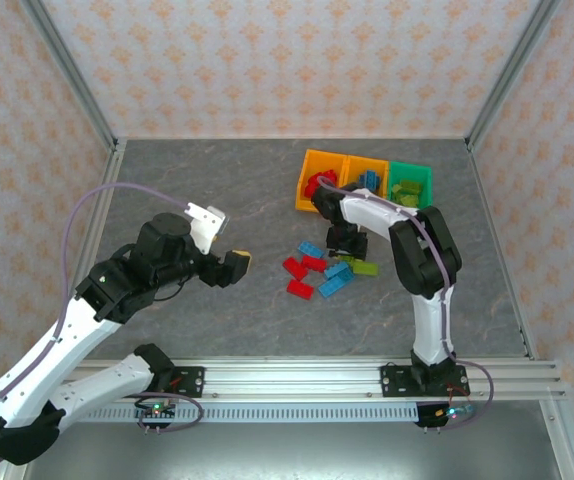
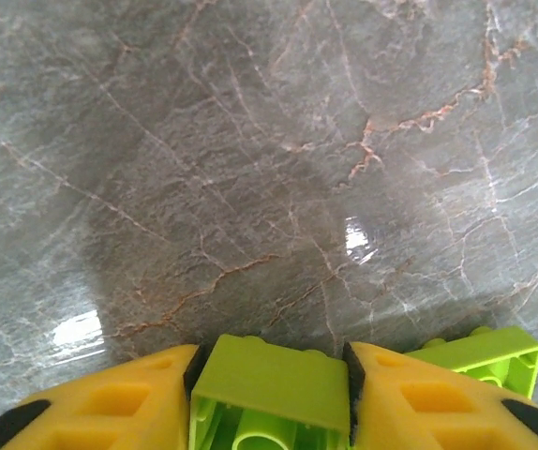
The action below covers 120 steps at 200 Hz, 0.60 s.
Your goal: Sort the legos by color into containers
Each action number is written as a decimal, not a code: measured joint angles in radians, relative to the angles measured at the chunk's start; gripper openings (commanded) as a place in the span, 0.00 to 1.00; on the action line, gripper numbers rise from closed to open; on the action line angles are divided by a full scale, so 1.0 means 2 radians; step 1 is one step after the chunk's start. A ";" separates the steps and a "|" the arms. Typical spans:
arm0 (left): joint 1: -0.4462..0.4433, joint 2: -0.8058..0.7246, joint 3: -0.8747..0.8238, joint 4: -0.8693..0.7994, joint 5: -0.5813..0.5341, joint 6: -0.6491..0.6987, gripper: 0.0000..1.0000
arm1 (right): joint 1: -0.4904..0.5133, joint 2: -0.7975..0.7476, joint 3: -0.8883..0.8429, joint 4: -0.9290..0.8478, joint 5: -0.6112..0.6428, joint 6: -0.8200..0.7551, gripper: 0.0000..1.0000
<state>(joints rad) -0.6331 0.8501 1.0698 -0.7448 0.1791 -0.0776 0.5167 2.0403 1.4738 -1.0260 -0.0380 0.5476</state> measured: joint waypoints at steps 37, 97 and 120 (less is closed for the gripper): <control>0.000 0.000 -0.001 0.000 -0.002 0.000 0.88 | 0.000 -0.024 0.000 0.000 0.002 0.011 0.33; 0.000 -0.003 -0.001 0.001 0.002 0.002 0.91 | -0.033 -0.164 0.017 0.005 0.041 0.045 0.29; 0.000 -0.007 -0.004 0.004 0.015 0.008 0.92 | -0.120 -0.193 0.026 0.030 0.045 0.054 0.28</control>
<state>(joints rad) -0.6331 0.8352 1.0626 -0.7368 0.2100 -0.0608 0.2775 1.6550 1.5261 -0.9661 0.0521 0.6559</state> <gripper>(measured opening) 0.912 0.320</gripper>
